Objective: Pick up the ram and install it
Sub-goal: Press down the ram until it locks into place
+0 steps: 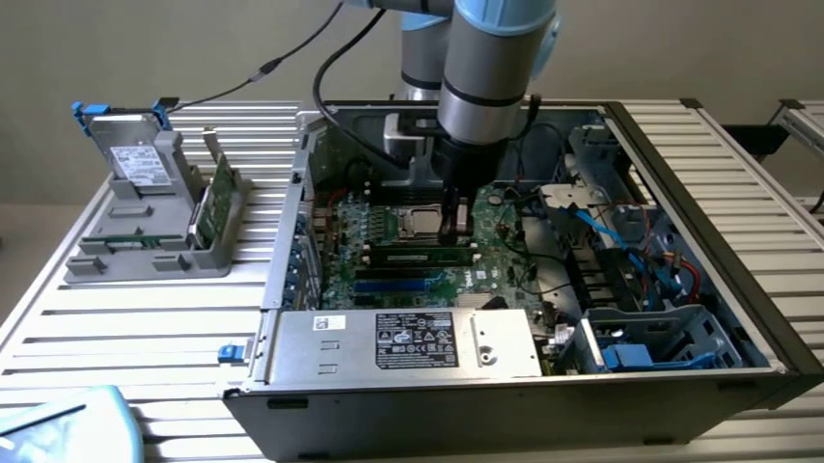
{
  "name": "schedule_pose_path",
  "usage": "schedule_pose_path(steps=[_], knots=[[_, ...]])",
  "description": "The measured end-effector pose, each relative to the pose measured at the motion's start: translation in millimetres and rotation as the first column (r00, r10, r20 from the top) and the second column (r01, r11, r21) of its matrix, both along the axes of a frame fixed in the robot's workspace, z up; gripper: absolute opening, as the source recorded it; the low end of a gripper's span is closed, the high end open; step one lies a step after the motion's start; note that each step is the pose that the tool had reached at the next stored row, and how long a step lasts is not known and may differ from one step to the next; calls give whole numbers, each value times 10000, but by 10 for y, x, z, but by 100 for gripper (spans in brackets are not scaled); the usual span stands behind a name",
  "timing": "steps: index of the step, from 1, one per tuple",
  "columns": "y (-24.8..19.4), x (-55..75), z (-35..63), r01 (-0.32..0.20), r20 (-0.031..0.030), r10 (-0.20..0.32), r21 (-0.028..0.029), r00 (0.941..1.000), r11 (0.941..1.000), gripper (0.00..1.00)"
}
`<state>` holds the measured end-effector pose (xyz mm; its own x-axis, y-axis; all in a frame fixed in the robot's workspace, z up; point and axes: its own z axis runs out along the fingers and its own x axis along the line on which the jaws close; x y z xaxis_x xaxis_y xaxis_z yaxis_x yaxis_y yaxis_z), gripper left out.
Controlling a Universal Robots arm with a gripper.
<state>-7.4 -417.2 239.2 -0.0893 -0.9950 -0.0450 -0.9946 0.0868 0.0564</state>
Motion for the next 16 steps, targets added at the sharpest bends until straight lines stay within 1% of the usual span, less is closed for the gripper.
schedule_pose_path(steps=[4,12,16], knots=[[0,-3,-15,-2,-1,2,-13,10000,10000,11],[0,-3,-27,-222,-1,222,-97,9998,9997,11],[0,-3,-32,-274,-1,274,-103,9996,9996,11]])
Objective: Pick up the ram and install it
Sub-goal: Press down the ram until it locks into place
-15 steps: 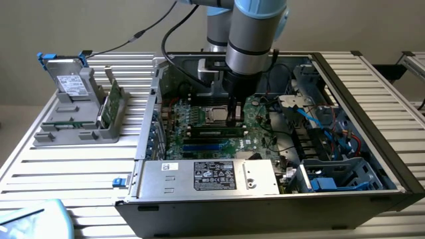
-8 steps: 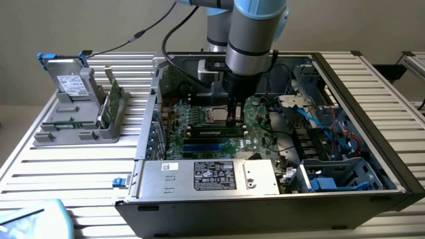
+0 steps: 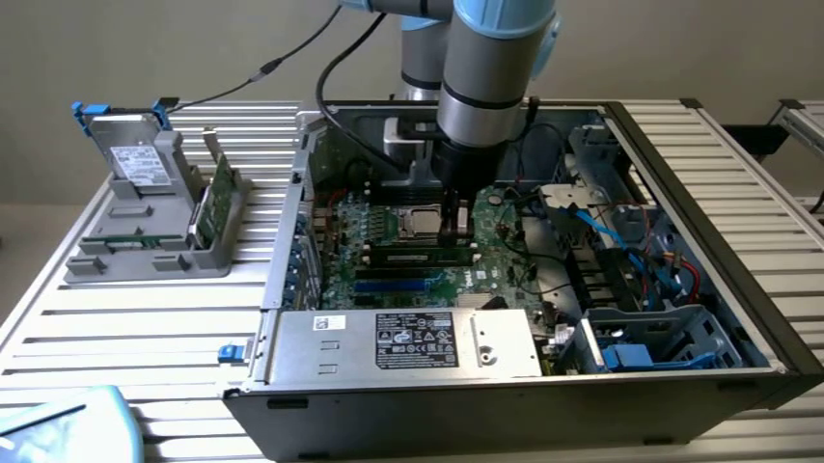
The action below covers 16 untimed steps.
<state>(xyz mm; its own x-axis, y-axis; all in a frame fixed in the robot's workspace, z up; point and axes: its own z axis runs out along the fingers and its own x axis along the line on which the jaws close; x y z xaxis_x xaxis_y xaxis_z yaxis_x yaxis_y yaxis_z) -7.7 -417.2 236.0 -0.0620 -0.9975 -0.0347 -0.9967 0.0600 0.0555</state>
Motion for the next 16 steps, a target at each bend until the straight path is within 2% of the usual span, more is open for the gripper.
schedule_pose_path(steps=[6,16], knots=[[0,0,-24,-59,-1,59,-25,10000,10000,11],[2,13,-45,-108,7,108,-21,9999,9999,11]])
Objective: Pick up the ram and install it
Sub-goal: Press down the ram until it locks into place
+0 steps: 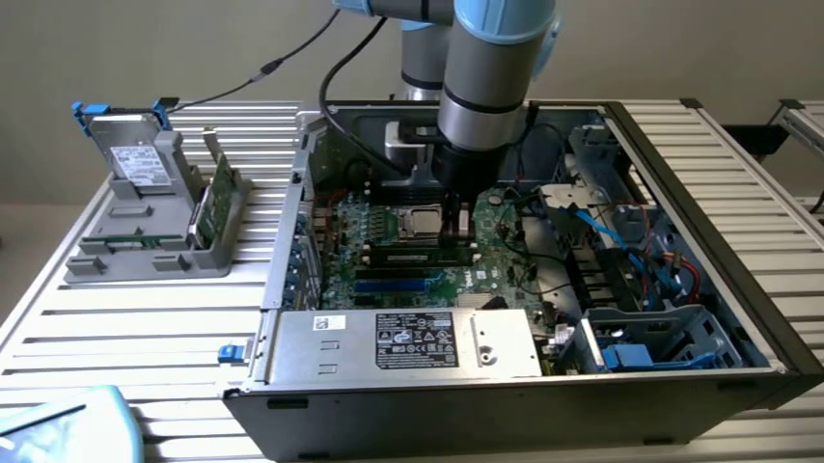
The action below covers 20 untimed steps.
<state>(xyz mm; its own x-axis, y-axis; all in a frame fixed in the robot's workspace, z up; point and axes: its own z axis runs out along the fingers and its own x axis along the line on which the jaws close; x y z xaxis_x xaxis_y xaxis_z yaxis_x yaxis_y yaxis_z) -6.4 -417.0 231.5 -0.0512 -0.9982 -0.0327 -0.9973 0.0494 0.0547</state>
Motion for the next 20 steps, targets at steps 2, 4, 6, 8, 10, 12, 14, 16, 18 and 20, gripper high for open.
schedule_pose_path(steps=[2,4,6,8,10,12,14,16,18,20], knots=[[0,0,-15,-6,10,6,-3,10000,10000,11],[0,-1,-28,-11,15,11,-8,10000,10000,11],[1,0,-41,-17,21,17,-8,10000,10000,11],[1,-1,-55,-21,22,21,-7,10000,10000,11],[1,-1,-58,-22,25,22,-8,10000,10000,11],[2,-1,-60,-22,26,22,-4,10000,10000,11],[3,0,-42,-22,32,22,11,10000,10000,11],[3,-1,-12,-24,29,24,1,10000,10000,11],[2,-6,-1,-22,33,22,0,10000,10000,11],[2,-22,0,-22,47,22,0,10000,10000,11]])
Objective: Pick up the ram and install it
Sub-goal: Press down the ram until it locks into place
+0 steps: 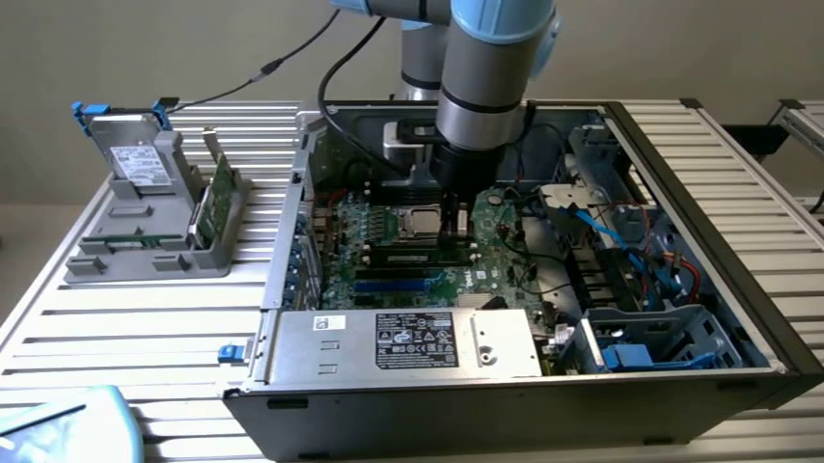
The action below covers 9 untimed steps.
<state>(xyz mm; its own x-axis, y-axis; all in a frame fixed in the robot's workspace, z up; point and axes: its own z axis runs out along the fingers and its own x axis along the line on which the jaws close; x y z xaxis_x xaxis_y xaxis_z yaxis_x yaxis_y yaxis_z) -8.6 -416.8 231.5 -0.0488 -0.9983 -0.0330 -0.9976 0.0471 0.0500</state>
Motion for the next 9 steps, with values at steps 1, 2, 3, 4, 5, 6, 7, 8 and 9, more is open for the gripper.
schedule_pose_path(steps=[1,2,3,4,5,6,7,8,9], knots=[[-1,-23,1,1,18,-1,-2,10000,10000,11],[-1,-51,2,0,44,0,-4,10000,10000,11],[-1,-81,2,-1,71,1,-5,10000,10000,11],[-1,-111,3,-1,96,1,-6,10000,10000,11],[-1,-142,3,1,125,-1,-6,9999,10000,11],[-1,-169,2,0,149,0,-5,9999,10000,11],[-1,-194,2,-1,170,1,-5,9999,10000,11],[-1,-219,2,1,189,0,-5,9998,10000,11],[-1,-241,2,1,207,0,-5,9998,10000,11]])
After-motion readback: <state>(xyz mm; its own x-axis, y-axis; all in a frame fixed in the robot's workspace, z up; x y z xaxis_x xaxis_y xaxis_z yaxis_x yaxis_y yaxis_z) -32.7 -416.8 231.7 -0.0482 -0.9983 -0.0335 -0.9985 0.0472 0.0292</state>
